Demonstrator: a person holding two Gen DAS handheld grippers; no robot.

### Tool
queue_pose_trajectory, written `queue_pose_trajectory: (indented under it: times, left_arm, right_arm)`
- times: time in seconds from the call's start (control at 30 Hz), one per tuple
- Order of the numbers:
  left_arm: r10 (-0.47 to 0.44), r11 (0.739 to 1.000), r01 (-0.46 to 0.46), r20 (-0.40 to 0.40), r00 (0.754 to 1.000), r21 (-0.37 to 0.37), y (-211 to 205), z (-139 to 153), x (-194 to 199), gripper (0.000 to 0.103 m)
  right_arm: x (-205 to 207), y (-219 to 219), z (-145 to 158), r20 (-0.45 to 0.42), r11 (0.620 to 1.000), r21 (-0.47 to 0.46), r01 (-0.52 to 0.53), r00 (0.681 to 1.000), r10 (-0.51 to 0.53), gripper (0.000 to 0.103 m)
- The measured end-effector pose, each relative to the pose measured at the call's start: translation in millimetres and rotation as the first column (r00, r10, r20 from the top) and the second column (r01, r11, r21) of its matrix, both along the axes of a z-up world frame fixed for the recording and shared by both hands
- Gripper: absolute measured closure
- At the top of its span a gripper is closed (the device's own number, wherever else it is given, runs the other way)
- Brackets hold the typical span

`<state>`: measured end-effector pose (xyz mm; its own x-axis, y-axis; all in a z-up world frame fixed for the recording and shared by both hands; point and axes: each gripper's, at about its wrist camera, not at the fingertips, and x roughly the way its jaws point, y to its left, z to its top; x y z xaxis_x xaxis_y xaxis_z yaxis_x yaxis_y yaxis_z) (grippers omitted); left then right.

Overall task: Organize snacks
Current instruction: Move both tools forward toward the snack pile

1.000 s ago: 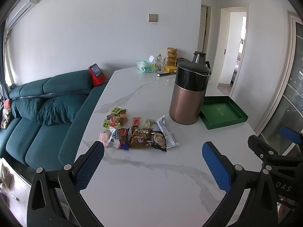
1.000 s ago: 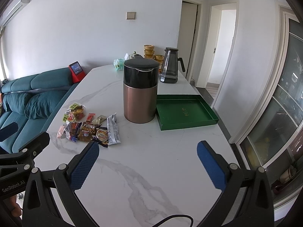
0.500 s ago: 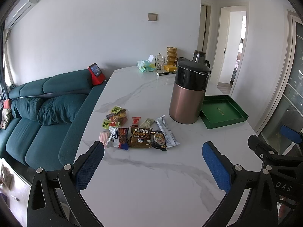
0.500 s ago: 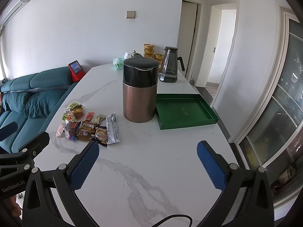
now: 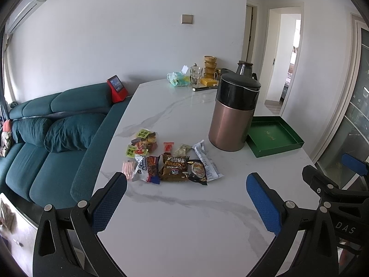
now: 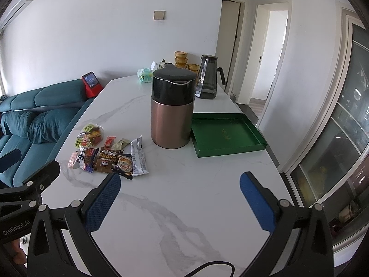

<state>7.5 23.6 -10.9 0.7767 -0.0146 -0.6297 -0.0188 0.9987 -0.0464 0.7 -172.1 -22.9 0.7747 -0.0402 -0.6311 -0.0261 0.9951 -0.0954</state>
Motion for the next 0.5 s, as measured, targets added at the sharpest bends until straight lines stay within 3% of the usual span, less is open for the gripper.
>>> queue_pose_trajectory:
  times: [0.5]
  left_arm:
    - [0.006, 1.0, -0.008, -0.085, 0.996, -0.028, 44, -27, 41, 0.001]
  right_arm:
    - [41, 44, -17, -0.096, 0.999, -0.029, -0.029, 0.995, 0.026, 0.0]
